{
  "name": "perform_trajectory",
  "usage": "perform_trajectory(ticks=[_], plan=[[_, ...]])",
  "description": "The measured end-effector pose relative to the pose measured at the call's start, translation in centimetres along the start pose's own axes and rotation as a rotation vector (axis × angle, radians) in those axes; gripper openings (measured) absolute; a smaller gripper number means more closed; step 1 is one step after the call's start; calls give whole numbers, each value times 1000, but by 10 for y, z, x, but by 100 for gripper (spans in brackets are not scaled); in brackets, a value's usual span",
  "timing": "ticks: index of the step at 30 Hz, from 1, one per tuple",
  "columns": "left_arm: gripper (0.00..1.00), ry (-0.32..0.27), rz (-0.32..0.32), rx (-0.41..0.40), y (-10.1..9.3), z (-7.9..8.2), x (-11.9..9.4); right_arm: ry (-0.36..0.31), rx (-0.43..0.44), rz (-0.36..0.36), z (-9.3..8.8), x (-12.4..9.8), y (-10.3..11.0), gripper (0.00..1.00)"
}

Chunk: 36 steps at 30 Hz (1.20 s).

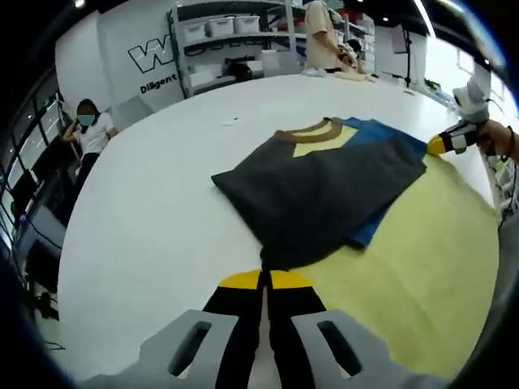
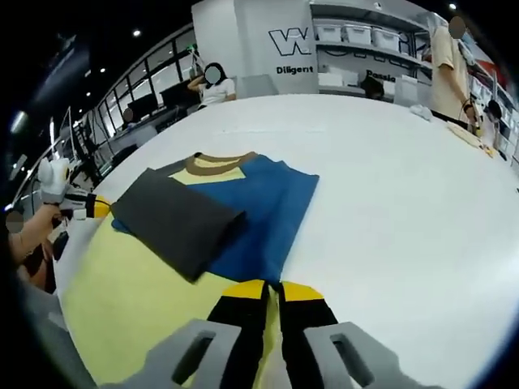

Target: Fold the garment on the visible template until the final outline fits inside the template.

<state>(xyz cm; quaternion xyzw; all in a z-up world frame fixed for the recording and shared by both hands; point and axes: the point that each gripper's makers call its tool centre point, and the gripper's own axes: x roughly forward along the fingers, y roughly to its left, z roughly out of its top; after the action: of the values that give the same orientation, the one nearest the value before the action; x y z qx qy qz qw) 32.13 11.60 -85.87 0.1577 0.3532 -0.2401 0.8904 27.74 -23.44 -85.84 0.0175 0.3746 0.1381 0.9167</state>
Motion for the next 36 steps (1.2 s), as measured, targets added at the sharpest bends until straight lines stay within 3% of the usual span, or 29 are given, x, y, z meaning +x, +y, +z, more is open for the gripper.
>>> perform_trajectory(ticks=[10,23,31,36], plan=[[0,-17,40,25,-4,-5,-8,-4,4,0,-1,1,3,0],[0,-34,15,86,-16,-7,-13,2,18,0,-3,2,0,0],[0,-25,6,74,-15,-11,-14,4,34,3,-4,1,0,0],[5,-13,10,23,-11,-14,-16,-35,62,4,0,-3,-2,8]])
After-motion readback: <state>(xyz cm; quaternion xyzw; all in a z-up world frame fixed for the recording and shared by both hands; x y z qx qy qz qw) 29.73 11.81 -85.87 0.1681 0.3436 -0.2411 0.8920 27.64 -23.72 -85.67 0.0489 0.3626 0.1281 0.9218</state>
